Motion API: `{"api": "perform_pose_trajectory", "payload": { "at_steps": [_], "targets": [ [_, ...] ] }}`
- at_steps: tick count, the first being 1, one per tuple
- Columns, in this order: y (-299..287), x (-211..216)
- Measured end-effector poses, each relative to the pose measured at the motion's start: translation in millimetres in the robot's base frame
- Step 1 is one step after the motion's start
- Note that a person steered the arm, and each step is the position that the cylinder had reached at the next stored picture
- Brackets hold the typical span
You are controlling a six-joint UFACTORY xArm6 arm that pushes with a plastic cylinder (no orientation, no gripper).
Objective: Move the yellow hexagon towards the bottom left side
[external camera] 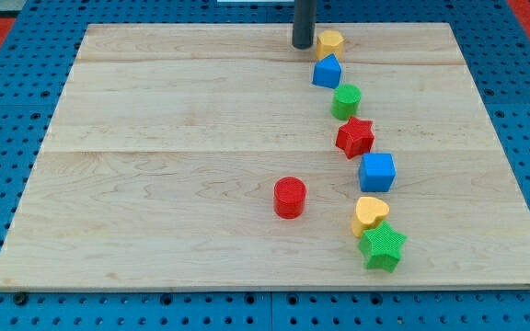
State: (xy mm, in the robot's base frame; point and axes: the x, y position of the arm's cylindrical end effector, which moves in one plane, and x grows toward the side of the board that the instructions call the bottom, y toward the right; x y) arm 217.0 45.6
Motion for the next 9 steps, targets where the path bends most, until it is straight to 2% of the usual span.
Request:
{"api": "perform_pose_trajectory", "payload": {
  "at_steps": [1, 2, 9],
  "targets": [
    [14, -19],
    [37, -12],
    [5, 75]
  ]
}}
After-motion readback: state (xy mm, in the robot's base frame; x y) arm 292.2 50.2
